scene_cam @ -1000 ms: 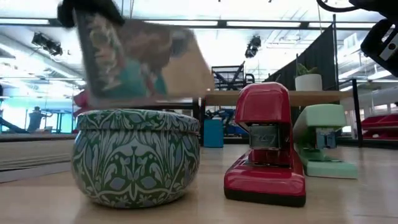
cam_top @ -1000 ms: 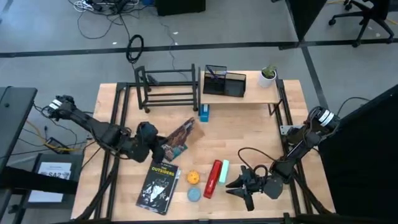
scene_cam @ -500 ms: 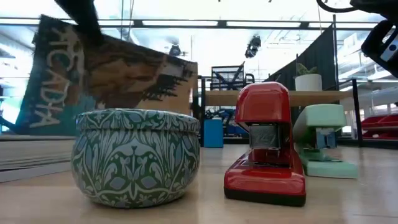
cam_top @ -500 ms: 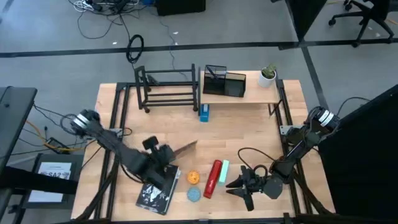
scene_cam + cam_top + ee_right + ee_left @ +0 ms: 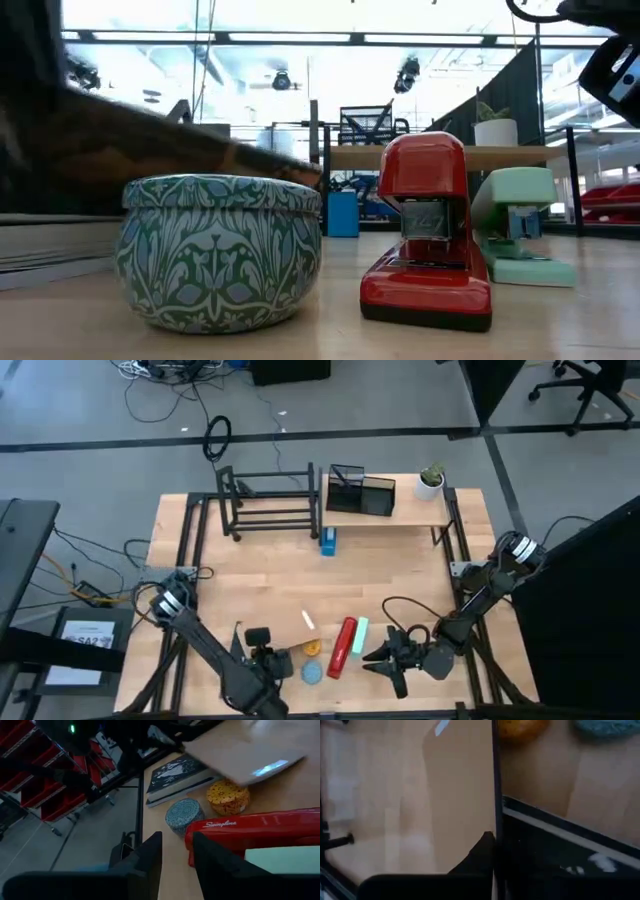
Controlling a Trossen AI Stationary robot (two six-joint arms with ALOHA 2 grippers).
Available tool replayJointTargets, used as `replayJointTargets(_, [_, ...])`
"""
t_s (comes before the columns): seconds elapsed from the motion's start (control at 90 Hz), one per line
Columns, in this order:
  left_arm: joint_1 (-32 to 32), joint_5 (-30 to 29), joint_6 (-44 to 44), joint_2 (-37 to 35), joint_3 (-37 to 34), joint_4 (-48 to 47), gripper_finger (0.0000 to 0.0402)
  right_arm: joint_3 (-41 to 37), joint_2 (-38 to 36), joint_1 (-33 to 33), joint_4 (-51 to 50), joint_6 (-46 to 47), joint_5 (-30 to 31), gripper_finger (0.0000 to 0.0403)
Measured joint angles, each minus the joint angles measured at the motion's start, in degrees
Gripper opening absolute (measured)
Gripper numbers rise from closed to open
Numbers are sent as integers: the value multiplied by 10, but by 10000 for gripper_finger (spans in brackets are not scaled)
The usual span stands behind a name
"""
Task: Stock shelves
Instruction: Put the brown book on the book shelf
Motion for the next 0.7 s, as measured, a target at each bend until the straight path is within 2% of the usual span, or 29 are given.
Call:
replayJointTargets(0.267, [-2, 7, 2, 11, -1, 30, 38, 0, 0, -1, -1, 0, 0, 80])
replayJointTargets(0.467, [-2, 5, 20, 13, -8, 79, 114, 0, 0, -1, -1, 0, 0, 80])
replayJointTargets(0.578, [4, 3, -4, 14, -26, 91, 153, 0, 0, -1, -1, 0, 0, 80])
replayJointTargets(0.7, [17, -1, -37, 14, -38, 108, 177, 0, 0, -1, -1, 0, 0, 80])
